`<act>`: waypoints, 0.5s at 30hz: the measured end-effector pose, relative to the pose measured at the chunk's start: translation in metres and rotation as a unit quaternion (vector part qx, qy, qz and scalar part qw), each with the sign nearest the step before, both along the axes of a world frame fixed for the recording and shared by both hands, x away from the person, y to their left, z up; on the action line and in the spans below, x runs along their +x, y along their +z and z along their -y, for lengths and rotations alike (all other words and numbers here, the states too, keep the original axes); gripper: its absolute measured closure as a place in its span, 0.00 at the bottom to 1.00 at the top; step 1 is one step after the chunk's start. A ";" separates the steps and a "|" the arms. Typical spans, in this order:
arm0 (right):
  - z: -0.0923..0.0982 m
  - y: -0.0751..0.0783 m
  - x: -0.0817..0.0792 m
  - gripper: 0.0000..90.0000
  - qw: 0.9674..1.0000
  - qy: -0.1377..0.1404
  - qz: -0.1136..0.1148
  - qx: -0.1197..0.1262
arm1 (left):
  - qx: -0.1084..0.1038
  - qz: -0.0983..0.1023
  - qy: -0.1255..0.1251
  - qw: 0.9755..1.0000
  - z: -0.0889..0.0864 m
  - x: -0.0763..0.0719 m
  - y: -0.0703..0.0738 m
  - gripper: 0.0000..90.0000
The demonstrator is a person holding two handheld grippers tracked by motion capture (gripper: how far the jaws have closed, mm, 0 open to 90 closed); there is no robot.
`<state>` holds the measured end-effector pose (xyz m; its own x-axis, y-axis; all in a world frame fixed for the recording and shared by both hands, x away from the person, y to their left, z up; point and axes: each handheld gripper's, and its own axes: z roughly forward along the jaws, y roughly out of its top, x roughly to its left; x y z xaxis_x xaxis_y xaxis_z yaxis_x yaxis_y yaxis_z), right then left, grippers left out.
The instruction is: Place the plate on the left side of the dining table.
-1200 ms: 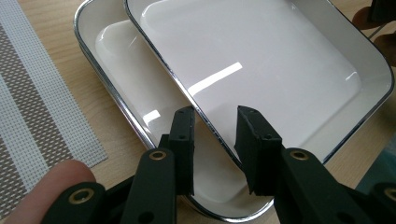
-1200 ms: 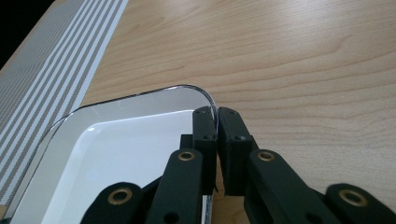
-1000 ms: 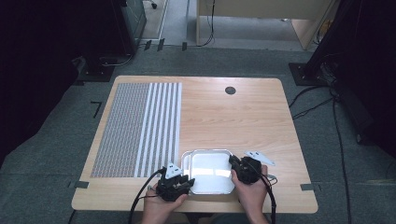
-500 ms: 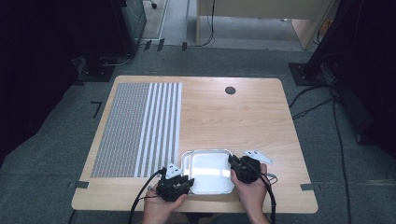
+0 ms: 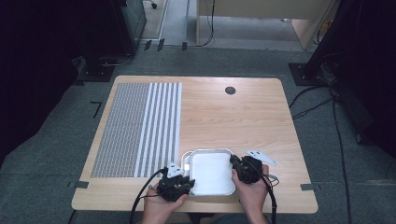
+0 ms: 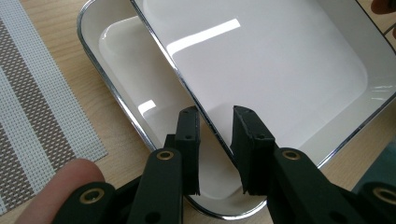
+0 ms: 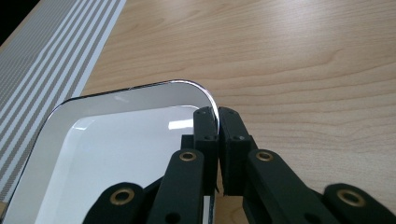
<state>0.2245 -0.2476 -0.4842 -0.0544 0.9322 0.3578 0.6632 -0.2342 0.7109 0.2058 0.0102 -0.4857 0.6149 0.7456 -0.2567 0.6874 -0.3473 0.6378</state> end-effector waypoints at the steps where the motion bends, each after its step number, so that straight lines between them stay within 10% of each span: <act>1: 0.000 0.002 0.000 0.99 1.000 -0.002 0.001 0.002 | 0.002 -0.001 -0.003 1.000 -0.001 0.001 0.001 0.81; 15: -0.023 0.020 0.017 0.99 1.000 0.001 0.002 0.023 | -0.001 0.000 -0.001 1.000 -0.028 0.019 0.024 0.83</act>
